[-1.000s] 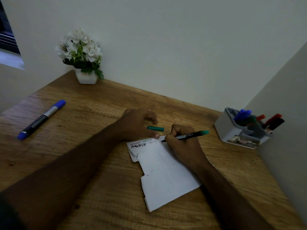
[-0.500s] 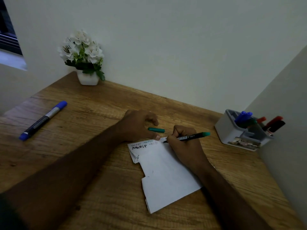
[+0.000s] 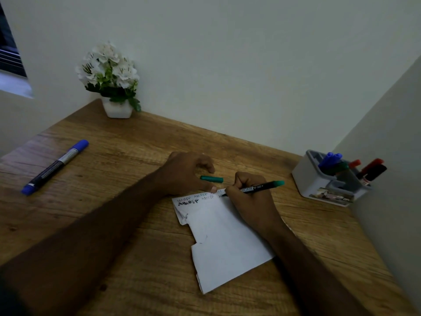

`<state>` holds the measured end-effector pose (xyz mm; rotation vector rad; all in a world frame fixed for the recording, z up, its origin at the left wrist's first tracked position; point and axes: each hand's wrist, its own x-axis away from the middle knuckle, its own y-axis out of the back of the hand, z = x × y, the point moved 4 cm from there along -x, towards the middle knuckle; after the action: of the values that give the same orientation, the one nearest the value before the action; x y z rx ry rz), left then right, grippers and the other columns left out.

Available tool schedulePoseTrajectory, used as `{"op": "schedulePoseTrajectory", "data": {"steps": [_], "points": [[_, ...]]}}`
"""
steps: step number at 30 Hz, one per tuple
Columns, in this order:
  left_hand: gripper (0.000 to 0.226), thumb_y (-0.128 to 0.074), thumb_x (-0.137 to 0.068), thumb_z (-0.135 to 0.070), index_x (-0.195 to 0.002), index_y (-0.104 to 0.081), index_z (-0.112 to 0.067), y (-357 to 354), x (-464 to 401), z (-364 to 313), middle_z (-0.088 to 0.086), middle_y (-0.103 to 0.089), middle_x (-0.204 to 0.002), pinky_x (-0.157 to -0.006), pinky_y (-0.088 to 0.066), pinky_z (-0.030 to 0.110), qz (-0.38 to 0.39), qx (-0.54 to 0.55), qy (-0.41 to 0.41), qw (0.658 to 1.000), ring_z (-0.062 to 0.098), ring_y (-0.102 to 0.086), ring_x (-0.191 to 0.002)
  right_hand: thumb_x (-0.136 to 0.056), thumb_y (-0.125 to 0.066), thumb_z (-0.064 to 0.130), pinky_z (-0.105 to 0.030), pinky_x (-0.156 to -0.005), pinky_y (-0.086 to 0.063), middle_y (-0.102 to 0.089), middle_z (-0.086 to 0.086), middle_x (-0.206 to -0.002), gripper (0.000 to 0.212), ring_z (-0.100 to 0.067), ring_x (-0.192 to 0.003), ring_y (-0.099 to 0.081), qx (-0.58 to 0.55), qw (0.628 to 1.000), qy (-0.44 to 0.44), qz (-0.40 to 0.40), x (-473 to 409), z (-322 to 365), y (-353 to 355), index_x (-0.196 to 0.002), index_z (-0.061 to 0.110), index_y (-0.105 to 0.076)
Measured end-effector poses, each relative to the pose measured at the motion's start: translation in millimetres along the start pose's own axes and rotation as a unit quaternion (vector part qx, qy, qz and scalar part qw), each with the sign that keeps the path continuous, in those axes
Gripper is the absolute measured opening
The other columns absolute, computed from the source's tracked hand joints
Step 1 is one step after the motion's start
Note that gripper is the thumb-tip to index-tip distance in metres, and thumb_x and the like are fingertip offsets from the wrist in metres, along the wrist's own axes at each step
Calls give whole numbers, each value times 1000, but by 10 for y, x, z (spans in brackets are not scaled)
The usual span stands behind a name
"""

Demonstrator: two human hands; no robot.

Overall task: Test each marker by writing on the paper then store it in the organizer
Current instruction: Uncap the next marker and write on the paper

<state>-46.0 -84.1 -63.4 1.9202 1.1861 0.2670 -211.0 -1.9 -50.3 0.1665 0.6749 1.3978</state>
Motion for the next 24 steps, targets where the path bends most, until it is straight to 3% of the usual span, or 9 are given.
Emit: {"op": "schedulePoseTrajectory", "data": {"steps": [3, 12, 16, 24], "points": [[68, -63, -50, -78, -104, -67, -36, -8, -5, 12, -16, -61, -128, -112, -29, 48, -2, -6, 0, 1000, 7, -52, -123, -75, -61, -9, -20, -45, -26, -40, -21, -53, 30, -11, -51, -34, -2, 1000, 7, -4, -4, 4, 12, -57, -7, -38], [61, -74, -55, -67, -106, -69, -32, 3, -8, -11, -15, -61, -129, -114, -24, 41, -7, -2, 8, 1000, 7, -51, -125, -72, -58, -1, -17, -46, -29, -42, -4, -52, 25, -8, -51, -36, -11, 1000, 7, -28, 16, 2, 47, -55, -3, -39], [64, -68, -51, -71, -104, -68, -34, 3, 3, -25, -17, -62, -124, -112, -28, 48, -2, 4, 9, 1000, 6, -53, -121, -75, -60, -7, -18, -46, -28, -41, -4, -52, 30, -7, -51, -34, -8, 1000, -6, -21, 1, -27, 40, -55, -1, -38], [71, -59, -46, -80, -102, -67, -37, -9, -1, -8, -16, -62, -126, -111, -31, 49, 3, 4, 4, 1000, 7, -53, -121, -73, -60, -5, -16, -46, -26, -39, -1, -50, 31, -4, -49, -33, -11, 1000, 2, -6, -3, -29, 24, -53, 0, -36]]}}
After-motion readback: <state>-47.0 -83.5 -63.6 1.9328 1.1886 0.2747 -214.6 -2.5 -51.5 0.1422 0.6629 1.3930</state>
